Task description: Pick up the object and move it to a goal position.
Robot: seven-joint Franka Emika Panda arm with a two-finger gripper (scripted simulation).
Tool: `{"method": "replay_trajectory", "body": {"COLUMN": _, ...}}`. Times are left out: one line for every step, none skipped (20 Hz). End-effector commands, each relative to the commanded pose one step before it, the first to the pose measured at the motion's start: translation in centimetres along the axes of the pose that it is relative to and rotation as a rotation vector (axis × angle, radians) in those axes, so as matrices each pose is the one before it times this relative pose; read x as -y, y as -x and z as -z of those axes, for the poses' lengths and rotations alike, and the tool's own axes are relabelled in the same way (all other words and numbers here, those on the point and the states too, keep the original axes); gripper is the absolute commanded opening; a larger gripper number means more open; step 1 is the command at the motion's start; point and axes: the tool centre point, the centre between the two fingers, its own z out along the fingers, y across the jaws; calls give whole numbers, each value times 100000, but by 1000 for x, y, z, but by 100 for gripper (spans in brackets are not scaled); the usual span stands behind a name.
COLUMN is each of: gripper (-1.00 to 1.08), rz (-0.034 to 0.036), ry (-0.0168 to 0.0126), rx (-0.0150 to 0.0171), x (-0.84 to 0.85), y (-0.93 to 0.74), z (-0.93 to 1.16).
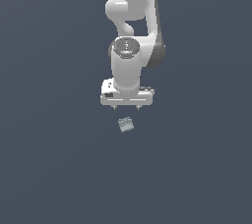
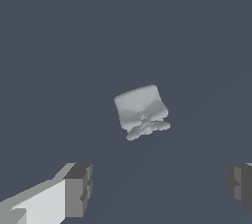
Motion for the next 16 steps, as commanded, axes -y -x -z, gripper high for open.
{"method": "replay_trajectory", "body": {"gripper": 100, "rz": 0, "ry": 0, "rx": 0, "x": -1, "y": 0, "z": 0}}
{"method": "replay_trajectory", "body": {"gripper": 100, "rz": -90, "ry": -36, "rx": 13, "x": -23, "y": -3, "z": 5}}
{"method": "replay_trajectory", "body": {"gripper": 100, "rz": -268, "ry": -110, "rx": 41, "x": -71, "y": -9, "z": 14}}
{"method": "replay_trajectory", "body": {"gripper": 100, "rz": -453, "ry": -184, "rx": 69, "x": -121, "y": -14, "z": 24}}
{"method": "replay_trajectory", "body": {"gripper": 100, "rz": -642, "ry": -256, "rx": 96, "x": -167, "y": -18, "z": 37}}
{"method": "replay_trajectory", "body": {"gripper": 100, "rz": -836, "ry": -325, "rx": 122, "x": -206, "y": -20, "z": 55}}
{"method": "replay_trajectory", "body": {"gripper": 100, "rz": -1044, "ry": -389, "rx": 149, "x": -239, "y": -20, "z": 80}}
{"method": "replay_trajectory", "body": {"gripper": 100, "rz": -1011, "ry": -356, "rx": 140, "x": -211, "y": -12, "z": 89}}
{"method": "replay_trajectory", "body": {"gripper": 100, "rz": -855, "ry": -279, "rx": 115, "x": -157, "y": -2, "z": 87}}
{"method": "replay_trajectory", "body": {"gripper": 100, "rz": -683, "ry": -201, "rx": 89, "x": -107, "y": 6, "z": 79}}
{"method": "replay_trajectory", "body": {"gripper": 100, "rz": -481, "ry": -123, "rx": 60, "x": -58, "y": 11, "z": 65}}
{"method": "replay_trajectory", "body": {"gripper": 100, "rz": -243, "ry": -45, "rx": 29, "x": -16, "y": 12, "z": 40}}
{"method": "replay_trajectory", "body": {"gripper": 100, "rz": 0, "ry": 0, "rx": 0, "x": 1, "y": 4, "z": 2}}
{"method": "replay_trajectory", "body": {"gripper": 100, "rz": 231, "ry": 72, "rx": -31, "x": 36, "y": -4, "z": -29}}
{"method": "replay_trajectory", "body": {"gripper": 100, "rz": 381, "ry": 72, "rx": -45, "x": 28, "y": -17, "z": -61}}
{"method": "replay_trajectory", "body": {"gripper": 100, "rz": 508, "ry": 75, "rx": -58, "x": 19, "y": -31, "z": -90}}
